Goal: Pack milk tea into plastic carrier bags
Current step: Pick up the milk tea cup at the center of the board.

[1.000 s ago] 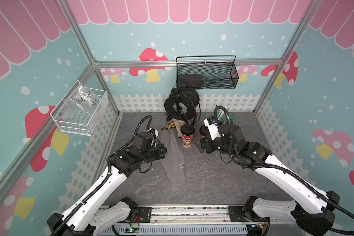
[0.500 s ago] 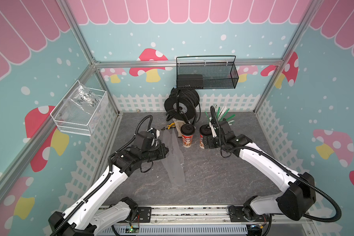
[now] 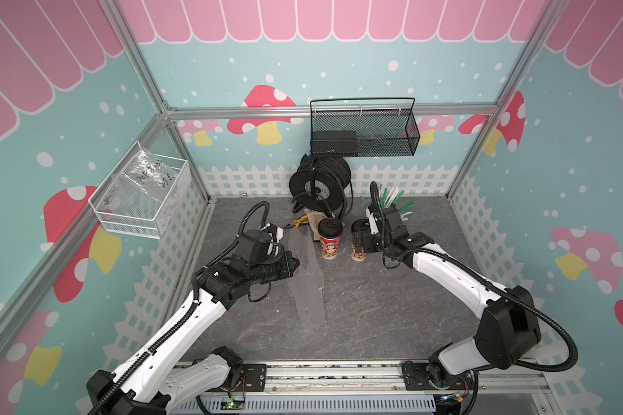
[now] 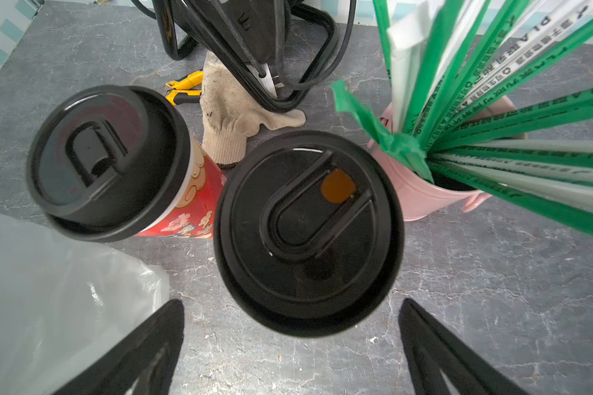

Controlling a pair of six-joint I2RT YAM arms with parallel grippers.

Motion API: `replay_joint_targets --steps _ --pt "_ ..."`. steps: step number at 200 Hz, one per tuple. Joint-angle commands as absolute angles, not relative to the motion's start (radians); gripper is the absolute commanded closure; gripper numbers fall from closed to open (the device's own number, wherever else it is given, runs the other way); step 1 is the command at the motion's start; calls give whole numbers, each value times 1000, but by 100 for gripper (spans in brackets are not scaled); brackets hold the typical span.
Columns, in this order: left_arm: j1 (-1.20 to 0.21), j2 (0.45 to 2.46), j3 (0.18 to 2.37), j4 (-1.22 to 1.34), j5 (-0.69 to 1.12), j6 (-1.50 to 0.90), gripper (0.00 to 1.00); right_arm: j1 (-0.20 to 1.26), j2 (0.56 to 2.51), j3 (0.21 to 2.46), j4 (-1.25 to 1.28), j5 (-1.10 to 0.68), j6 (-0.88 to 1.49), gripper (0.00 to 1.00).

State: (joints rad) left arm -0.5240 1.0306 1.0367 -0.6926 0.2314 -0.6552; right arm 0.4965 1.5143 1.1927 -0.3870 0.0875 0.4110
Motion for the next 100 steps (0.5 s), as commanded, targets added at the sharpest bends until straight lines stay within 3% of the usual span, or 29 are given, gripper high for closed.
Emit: replay_joint_targets --steps 1,100 --pt "-518 1033 1048 -675 249 -667 100 492 1558 1223 -350 102 397 0" --pt "-518 1021 1051 -678 257 -670 100 478 1651 1279 -323 150 430 1"
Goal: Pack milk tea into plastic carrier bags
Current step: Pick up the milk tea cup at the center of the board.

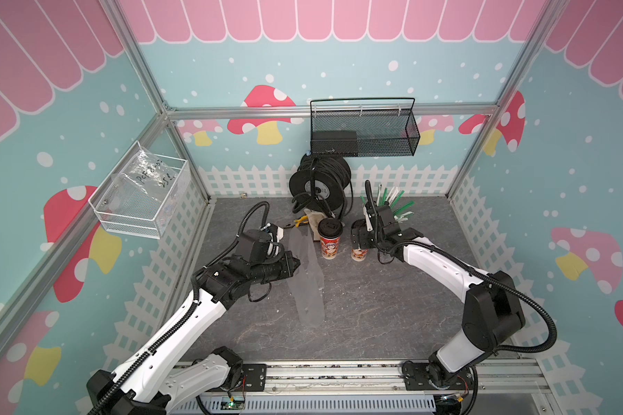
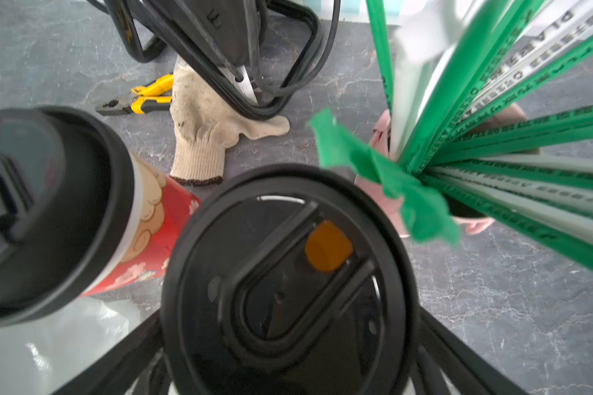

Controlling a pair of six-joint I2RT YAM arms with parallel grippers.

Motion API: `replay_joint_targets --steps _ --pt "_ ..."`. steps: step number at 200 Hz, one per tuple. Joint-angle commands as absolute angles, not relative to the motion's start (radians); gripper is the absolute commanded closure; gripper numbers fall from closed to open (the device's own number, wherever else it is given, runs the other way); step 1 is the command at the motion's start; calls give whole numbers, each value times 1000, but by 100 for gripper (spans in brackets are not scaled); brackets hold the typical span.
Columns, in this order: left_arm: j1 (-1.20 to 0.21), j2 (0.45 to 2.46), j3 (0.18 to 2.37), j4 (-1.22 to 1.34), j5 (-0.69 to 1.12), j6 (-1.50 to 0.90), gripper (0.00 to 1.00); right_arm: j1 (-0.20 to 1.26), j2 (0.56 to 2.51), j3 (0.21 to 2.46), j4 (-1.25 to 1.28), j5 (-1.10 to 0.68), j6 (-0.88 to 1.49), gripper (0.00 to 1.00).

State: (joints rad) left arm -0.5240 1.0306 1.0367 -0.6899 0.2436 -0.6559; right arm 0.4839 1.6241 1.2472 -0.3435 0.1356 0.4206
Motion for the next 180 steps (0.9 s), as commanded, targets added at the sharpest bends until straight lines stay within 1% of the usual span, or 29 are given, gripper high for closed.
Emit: replay_joint_targets --steps 1,67,104,137,180 --pt "-518 1020 1052 -679 256 -670 100 478 1651 1279 -322 149 430 1" --pt "-518 999 1054 -708 238 -668 100 476 1652 1267 -288 97 410 12" --pt "-516 995 1049 -709 238 -675 100 479 1611 1242 -294 69 405 16" --pt "-515 1000 1046 -707 232 -683 100 479 1527 1176 -277 34 400 17" --pt "-513 1003 1049 -706 236 -696 100 497 1356 1103 -250 -95 373 22"
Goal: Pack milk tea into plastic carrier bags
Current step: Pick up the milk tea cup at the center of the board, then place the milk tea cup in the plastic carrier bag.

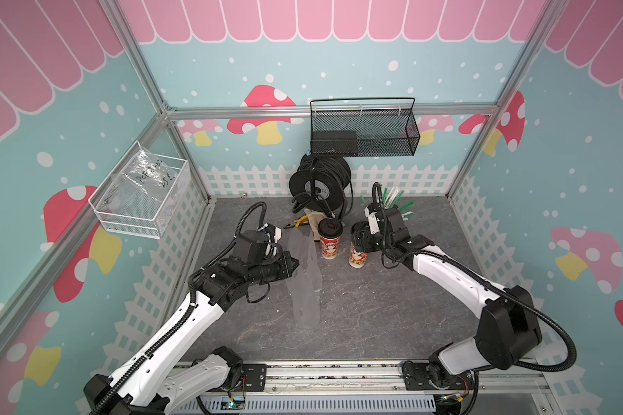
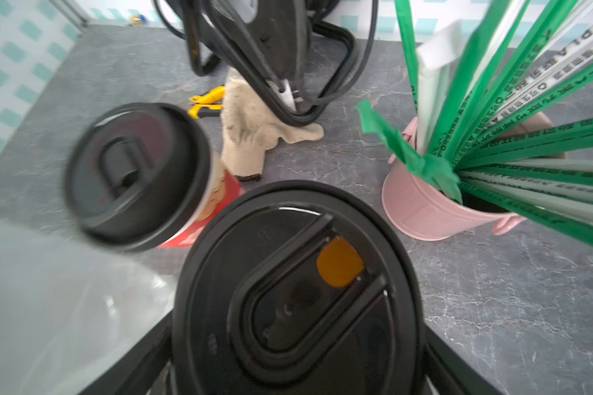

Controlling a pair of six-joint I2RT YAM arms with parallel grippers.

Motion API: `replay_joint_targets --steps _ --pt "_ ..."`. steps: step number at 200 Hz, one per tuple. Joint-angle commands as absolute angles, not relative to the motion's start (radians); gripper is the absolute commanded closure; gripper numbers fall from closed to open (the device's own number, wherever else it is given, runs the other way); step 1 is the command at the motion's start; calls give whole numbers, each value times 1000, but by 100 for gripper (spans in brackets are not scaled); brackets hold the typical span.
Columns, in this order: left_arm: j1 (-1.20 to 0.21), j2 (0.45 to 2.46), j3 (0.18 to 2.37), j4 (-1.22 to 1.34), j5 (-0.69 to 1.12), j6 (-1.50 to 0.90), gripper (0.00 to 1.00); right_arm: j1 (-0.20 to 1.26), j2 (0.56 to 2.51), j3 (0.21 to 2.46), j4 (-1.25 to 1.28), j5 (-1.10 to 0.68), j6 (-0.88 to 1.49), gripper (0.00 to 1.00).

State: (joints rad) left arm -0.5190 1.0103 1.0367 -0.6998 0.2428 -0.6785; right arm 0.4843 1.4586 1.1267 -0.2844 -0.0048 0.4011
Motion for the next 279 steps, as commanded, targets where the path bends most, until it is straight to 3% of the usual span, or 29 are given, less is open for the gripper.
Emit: replay_joint_targets --steps 1,63,131,163,279 --pt "-513 1003 1049 -706 236 -696 100 499 1353 1102 -251 -98 373 23" --pt "-511 997 1044 -692 245 -703 100 653 1121 1262 -402 -167 311 27" --pt "-508 1003 1042 -673 253 -707 100 812 1205 1517 -413 -244 330 33" --pt "-504 994 1032 -658 252 -724 100 906 1260 1499 -363 -231 339 33" --pt "-414 916 925 -591 308 -813 100 928 1257 1358 -283 -288 389 35"
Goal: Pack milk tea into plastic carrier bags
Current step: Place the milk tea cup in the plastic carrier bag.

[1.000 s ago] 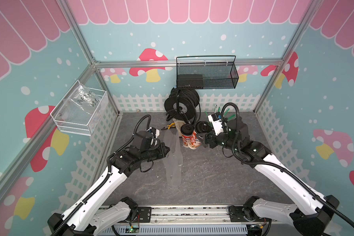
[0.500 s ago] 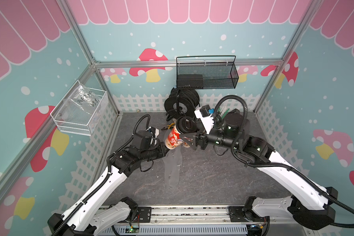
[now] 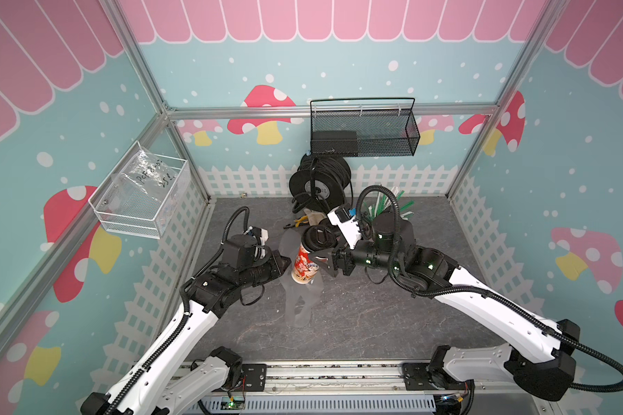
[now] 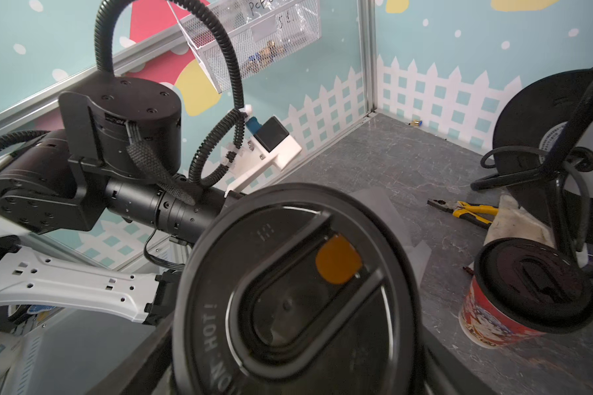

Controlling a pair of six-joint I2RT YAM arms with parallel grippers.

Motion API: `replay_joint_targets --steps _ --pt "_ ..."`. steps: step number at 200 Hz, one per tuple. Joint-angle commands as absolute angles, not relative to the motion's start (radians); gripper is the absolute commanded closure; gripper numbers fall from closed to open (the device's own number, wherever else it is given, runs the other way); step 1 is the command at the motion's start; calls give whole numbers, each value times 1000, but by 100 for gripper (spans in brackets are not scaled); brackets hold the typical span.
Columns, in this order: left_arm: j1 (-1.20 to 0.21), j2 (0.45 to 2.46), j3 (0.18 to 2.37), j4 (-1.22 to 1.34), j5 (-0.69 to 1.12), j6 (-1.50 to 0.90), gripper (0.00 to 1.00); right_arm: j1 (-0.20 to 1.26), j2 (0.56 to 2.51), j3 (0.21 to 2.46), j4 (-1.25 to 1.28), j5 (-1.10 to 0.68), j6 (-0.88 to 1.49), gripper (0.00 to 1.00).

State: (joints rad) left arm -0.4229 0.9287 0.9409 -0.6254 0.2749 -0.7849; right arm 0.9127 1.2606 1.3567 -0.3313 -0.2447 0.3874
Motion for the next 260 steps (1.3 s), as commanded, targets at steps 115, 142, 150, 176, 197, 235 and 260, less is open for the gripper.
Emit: replay_joint_targets --steps 115,142,150,176,197,235,260 --pt "-330 897 891 -574 366 -818 100 968 1313 1338 -276 -338 361 36" --pt "-324 893 888 -571 374 -819 100 968 1330 1350 -308 -288 333 36" --pt "-322 890 887 -571 375 -821 100 967 1337 1355 -322 -266 327 36" --pt "-318 885 879 -571 377 -823 100 968 1347 1352 -324 -257 321 36" --pt "-313 882 872 -571 381 -826 100 968 1364 1343 -293 -303 325 36" --pt "-291 867 855 -572 387 -830 100 968 1417 1352 -279 -335 324 36" --pt "-274 861 850 -573 399 -832 100 969 1430 1342 -283 -334 313 35"
